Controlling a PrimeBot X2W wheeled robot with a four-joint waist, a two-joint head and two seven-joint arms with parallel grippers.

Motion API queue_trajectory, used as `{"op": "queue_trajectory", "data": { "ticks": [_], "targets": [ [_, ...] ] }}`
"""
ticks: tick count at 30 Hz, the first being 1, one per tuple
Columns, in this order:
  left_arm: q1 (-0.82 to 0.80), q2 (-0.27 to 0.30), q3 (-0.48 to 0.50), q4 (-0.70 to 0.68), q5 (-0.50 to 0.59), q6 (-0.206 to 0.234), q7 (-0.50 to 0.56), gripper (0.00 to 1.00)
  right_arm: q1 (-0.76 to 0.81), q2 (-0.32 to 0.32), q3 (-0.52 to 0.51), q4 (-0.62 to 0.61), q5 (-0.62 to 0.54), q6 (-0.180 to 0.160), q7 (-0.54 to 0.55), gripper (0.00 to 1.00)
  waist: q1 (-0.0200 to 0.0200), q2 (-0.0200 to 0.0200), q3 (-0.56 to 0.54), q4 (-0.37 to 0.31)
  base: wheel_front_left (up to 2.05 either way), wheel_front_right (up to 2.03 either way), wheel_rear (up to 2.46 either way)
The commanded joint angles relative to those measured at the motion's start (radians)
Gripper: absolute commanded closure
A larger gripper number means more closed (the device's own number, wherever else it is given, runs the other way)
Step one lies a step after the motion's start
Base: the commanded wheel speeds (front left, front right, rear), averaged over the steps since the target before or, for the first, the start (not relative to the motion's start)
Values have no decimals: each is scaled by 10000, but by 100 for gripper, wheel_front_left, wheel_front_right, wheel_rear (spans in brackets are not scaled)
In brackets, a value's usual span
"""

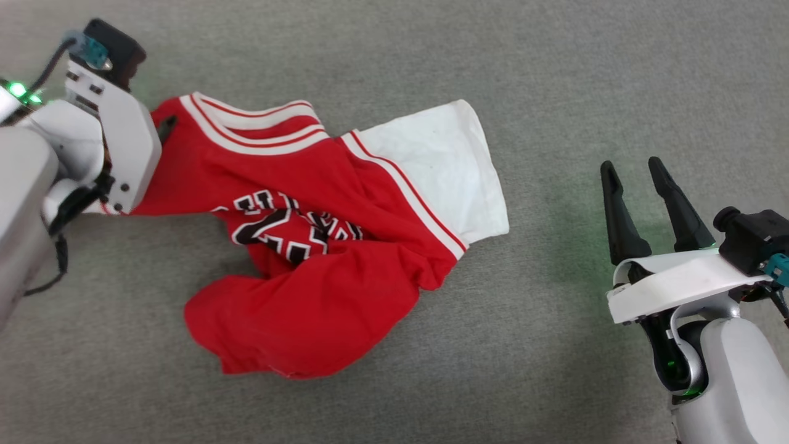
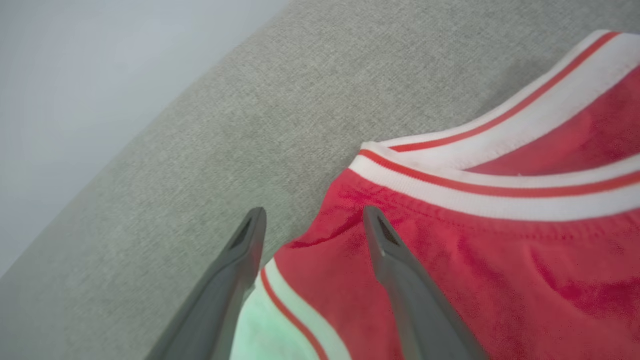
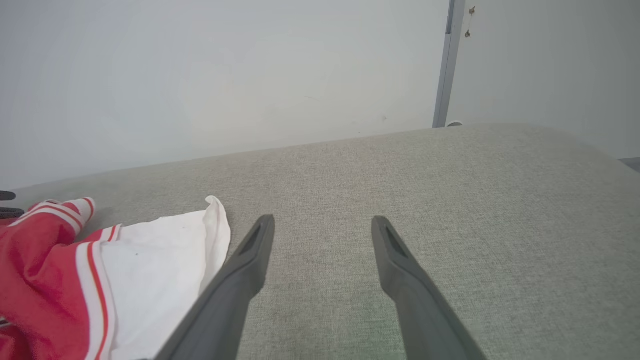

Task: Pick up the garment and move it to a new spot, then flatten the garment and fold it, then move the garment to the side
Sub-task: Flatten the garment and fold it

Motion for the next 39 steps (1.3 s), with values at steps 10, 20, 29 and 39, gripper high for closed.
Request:
{"op": "queue_trajectory", "data": {
  "ticks": [10,20,29,39],
  "targets": [
    [-119,560,-480,-473,-604,-11,-395,0,217,-150,-213,-55,-167,-15,116,0,0,0,-829,927,0,0,0],
    [791,1248,-454,-1337,-1271,307,-264,0,394,-216,-323,-236,-253,-15,386,0,0,0,-1323,1502,0,0,0],
    [1185,1219,-93,-968,-2181,832,24,0,384,-256,-297,-493,-243,-15,552,0,0,0,-1126,1465,0,0,0],
    [1462,971,94,473,-2806,873,195,0,367,-343,-369,-798,-316,-15,547,0,0,0,-591,1085,0,0,0]
  ]
}}
